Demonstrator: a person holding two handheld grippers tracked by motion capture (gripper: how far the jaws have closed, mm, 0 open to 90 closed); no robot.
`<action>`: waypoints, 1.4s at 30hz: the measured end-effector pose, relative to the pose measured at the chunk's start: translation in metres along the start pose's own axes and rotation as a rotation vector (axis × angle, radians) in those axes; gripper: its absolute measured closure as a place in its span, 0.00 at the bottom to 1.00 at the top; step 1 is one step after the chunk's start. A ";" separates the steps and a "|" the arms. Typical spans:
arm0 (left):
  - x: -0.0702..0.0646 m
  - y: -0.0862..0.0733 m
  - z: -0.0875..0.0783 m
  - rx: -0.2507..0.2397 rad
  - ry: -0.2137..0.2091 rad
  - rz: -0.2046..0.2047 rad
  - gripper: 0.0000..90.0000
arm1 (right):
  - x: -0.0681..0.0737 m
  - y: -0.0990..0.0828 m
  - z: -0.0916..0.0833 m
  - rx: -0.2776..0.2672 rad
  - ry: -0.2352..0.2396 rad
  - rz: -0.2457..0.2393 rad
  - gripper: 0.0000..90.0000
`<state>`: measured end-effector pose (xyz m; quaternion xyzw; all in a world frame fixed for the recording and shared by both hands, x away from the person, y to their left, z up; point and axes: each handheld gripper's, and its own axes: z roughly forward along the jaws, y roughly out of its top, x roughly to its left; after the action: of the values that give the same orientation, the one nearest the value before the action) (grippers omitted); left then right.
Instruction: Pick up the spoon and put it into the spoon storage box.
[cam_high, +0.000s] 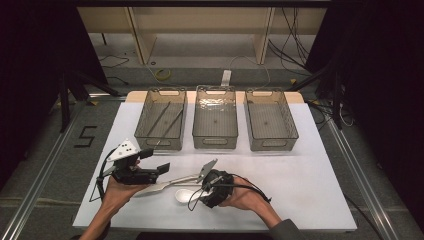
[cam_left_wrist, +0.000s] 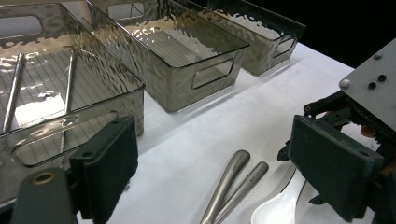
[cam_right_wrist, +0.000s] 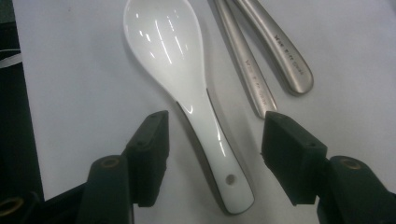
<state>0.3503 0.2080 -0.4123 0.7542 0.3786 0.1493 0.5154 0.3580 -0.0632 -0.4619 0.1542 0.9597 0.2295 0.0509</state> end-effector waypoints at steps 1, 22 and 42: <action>0.000 0.000 0.000 -0.003 0.000 0.001 0.17 | 0.001 0.001 0.001 0.002 0.000 0.005 0.50; -0.003 -0.002 0.001 -0.007 -0.022 0.000 0.17 | 0.004 0.005 0.009 0.039 0.012 -0.033 0.70; -0.002 -0.002 0.002 0.001 -0.024 0.004 0.17 | 0.004 0.006 0.006 0.056 0.023 -0.058 0.89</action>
<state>0.3494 0.2052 -0.4145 0.7568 0.3709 0.1413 0.5193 0.3568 -0.0541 -0.4646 0.1251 0.9703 0.2028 0.0420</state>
